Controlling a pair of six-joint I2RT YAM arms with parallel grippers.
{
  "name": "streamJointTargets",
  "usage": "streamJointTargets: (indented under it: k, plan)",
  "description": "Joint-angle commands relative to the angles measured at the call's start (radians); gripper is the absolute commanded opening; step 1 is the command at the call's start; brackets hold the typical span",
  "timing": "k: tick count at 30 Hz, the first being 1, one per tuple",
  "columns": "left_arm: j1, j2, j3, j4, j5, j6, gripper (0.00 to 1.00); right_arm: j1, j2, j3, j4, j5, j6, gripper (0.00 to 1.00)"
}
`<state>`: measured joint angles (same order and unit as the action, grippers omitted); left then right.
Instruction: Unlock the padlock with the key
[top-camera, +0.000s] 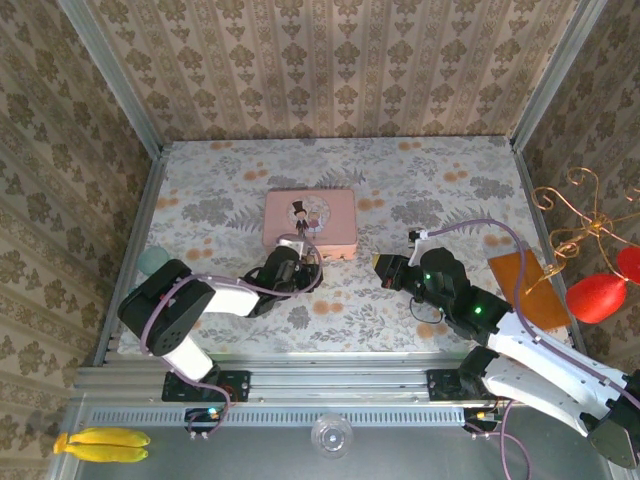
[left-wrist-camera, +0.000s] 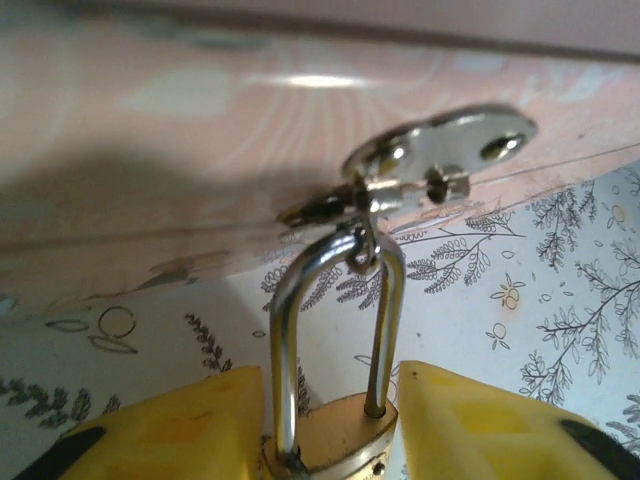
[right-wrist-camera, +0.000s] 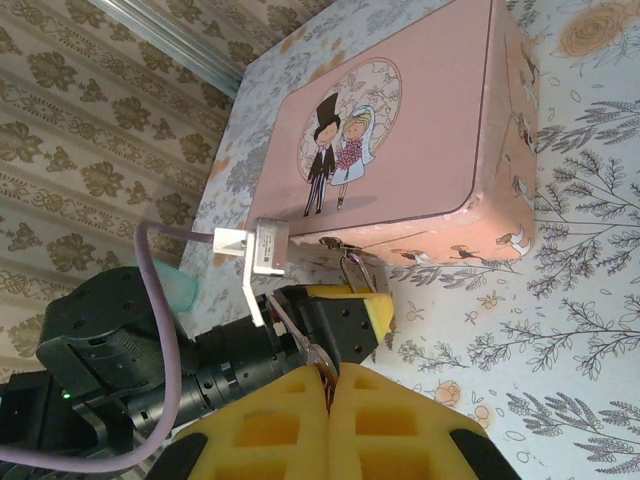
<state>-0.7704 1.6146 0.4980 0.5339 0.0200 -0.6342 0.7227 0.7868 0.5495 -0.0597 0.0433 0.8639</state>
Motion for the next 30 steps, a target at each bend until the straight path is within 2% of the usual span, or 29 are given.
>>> streamJointTargets:
  k: [1,10,16,23,30]
  plan:
    - [0.006,0.008,0.017,-0.009,0.009,-0.001,0.36,-0.001,-0.01,-0.003,0.001,-0.01,0.004,0.0]
    - [-0.01,-0.057,0.002,-0.044,-0.004,-0.019,0.19,-0.001,-0.001,-0.011,-0.009,-0.005,0.04,0.0]
    - [-0.013,-0.116,-0.004,-0.057,0.001,-0.059,0.1,-0.001,0.036,-0.055,0.044,-0.024,0.142,0.0]
    - [-0.009,-0.156,0.0,-0.026,0.063,-0.206,0.02,0.003,0.097,-0.138,0.203,-0.074,0.317,0.0]
    - [-0.005,-0.123,0.035,0.006,0.169,-0.398,0.0,0.029,0.137,-0.195,0.287,-0.039,0.336,0.0]
